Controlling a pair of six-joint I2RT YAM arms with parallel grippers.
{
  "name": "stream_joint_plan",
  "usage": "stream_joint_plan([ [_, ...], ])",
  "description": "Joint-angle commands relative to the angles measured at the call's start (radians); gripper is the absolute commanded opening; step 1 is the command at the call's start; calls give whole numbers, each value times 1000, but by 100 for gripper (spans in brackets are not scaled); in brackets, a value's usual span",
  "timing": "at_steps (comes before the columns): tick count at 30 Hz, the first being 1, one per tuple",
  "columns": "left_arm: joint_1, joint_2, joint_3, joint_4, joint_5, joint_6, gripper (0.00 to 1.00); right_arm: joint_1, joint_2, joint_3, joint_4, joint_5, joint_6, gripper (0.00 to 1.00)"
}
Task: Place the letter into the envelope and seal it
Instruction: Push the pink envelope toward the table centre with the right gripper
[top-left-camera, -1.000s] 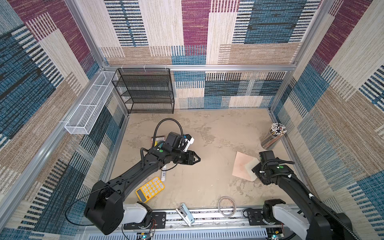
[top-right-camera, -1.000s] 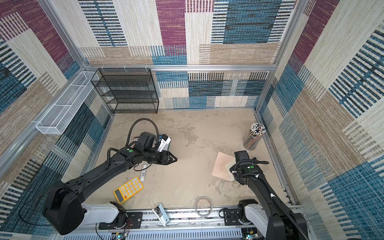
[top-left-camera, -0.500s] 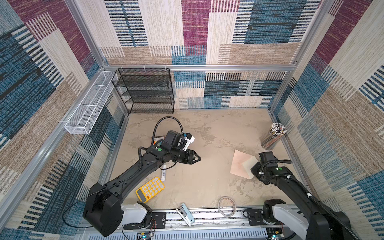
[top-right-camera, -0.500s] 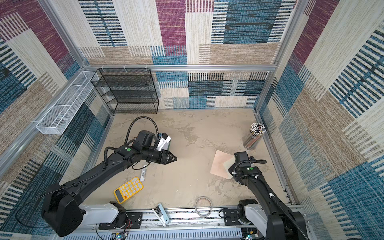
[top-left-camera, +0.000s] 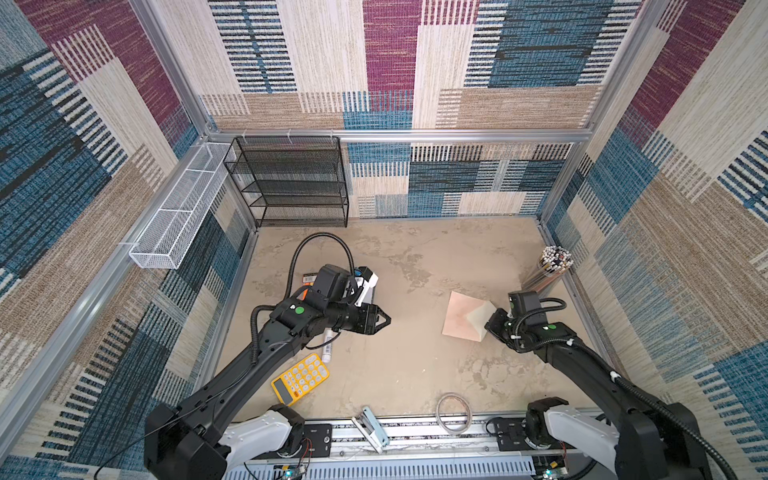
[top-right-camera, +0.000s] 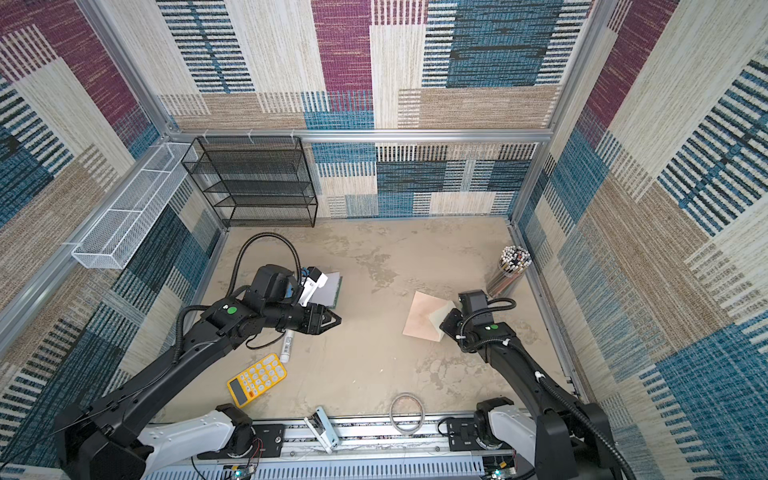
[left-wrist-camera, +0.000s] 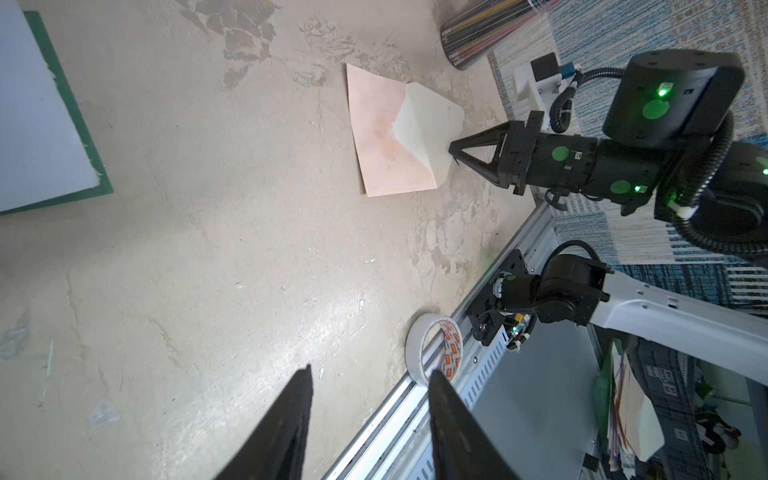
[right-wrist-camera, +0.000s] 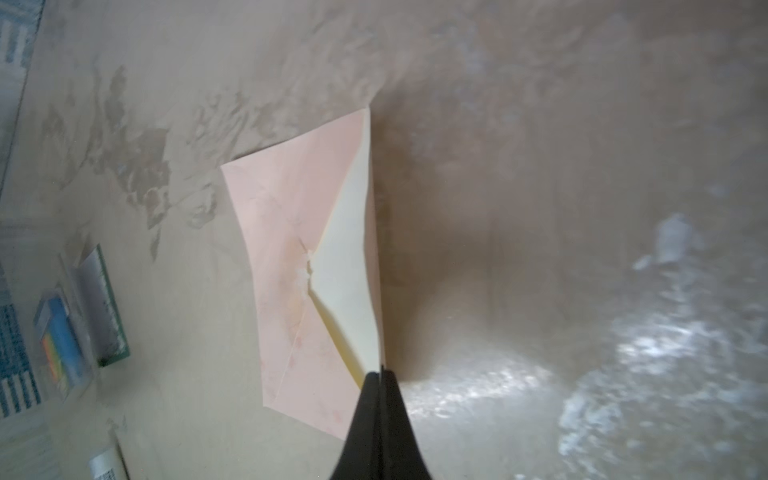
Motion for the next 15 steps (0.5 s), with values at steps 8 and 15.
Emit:
stream_joint_plan([
  [8, 23, -81, 4, -82, -183, -17, 51, 204, 306, 263, 162, -59, 18, 0],
  [15, 32, -62, 31, -81, -240, -31, 52, 248, 382, 276, 229, -93, 10, 0],
])
